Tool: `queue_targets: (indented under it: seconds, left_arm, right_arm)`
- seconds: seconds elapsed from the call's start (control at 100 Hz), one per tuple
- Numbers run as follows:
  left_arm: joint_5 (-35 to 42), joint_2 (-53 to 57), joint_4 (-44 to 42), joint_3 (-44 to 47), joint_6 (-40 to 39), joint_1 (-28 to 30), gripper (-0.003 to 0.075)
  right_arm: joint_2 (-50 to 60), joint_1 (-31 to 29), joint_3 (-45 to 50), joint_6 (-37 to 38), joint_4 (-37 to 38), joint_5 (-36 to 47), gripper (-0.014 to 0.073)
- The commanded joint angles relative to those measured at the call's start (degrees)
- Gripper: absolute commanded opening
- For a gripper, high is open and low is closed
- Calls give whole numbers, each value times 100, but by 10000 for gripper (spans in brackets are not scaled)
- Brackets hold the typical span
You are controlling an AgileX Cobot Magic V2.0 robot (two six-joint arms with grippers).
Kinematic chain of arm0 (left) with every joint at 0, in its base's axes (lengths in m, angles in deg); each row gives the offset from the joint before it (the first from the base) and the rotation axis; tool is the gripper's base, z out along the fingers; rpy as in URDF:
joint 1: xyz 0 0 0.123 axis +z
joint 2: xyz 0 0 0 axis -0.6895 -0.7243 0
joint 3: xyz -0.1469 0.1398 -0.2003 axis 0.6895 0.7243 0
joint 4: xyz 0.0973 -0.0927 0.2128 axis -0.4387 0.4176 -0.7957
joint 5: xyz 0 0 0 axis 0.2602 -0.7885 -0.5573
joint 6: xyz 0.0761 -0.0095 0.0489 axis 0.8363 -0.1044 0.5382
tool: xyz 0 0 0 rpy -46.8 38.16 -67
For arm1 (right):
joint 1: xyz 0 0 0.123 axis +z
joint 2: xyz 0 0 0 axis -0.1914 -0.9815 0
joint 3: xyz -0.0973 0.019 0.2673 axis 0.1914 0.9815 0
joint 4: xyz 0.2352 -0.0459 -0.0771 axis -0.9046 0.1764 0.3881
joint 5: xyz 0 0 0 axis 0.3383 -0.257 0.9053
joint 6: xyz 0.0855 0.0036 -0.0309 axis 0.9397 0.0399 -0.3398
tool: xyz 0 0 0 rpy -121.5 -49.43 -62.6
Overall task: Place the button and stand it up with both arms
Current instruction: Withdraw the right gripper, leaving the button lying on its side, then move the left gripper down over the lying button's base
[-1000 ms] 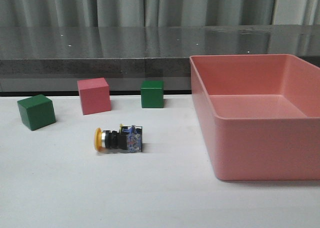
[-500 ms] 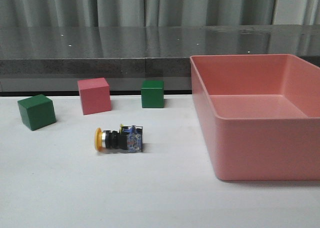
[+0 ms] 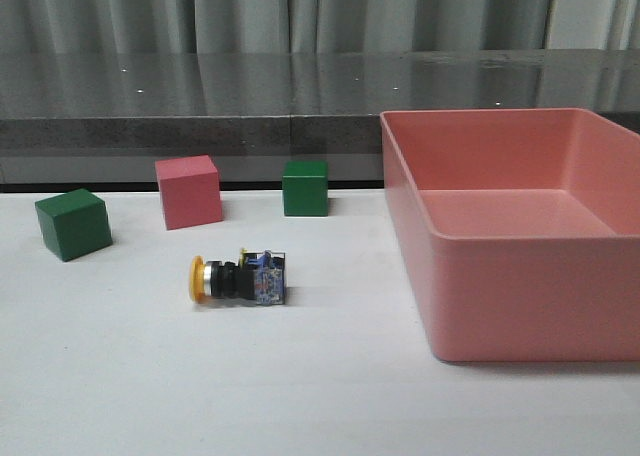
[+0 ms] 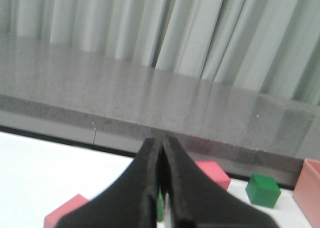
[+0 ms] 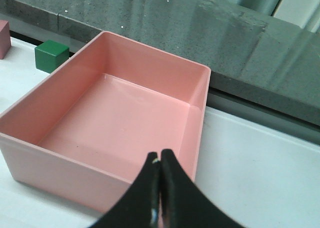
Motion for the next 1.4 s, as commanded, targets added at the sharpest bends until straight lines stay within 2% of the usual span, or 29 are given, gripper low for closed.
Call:
queue_targets:
  seconds: [0.0, 0.09, 0.22, 0.35, 0.44, 0.59, 0.8, 0.87, 0.97, 1.12, 1.16, 1.24, 1.39]
  left_arm:
    - [-324, -868, 13, -738, 185, -69, -20]
    - [-811, -1789, 258, -1367, 894, -281, -20]
    - [-840, -3026, 785, -1888, 1819, -774, -20]
    - [-813, -4263, 813, -2383, 2726, -1487, -19]
    - [-569, -5003, 801, -2625, 3858, -1933, -19]
    - [242, -6135, 801, -2864, 4776, -2530, -18]
    - [426, -7051, 813, -3189, 4934, -2926, -14]
    - [415, -7184, 813, -3236, 4950, -3001, 15]
    - [426, -7227, 788, -3248, 4948, -3072, 109]
    - [612, -7227, 734, -3248, 4948, -3087, 333]
    - [713, -7227, 734, -3248, 4948, -3087, 357]
    - [885, -7227, 801, -3248, 4933, -3112, 359]
    - [1197, -7227, 1973, -3248, 4872, -3149, 359]
  right_arm:
    - [-39, -39, -149, 16, 121, 485, -61]
    - [-39, -39, -149, 16, 121, 485, -61]
    - [-39, -39, -149, 16, 121, 485, -61]
    - [-39, -39, -149, 16, 121, 485, -61]
    - [-39, -39, -149, 16, 121, 485, -61]
    - [-39, -39, -149, 16, 121, 485, -61]
    - [-39, -39, -149, 16, 116, 484, -61]
    - [-39, -39, -149, 16, 116, 484, -61]
    - [-39, -39, -149, 16, 116, 484, -61]
    - [-39, -39, -149, 16, 116, 484, -61]
    - [-39, -39, -149, 16, 111, 484, -61]
    - [-39, -39, -149, 16, 111, 484, -61]
    - [-39, -39, -149, 16, 111, 458, -61]
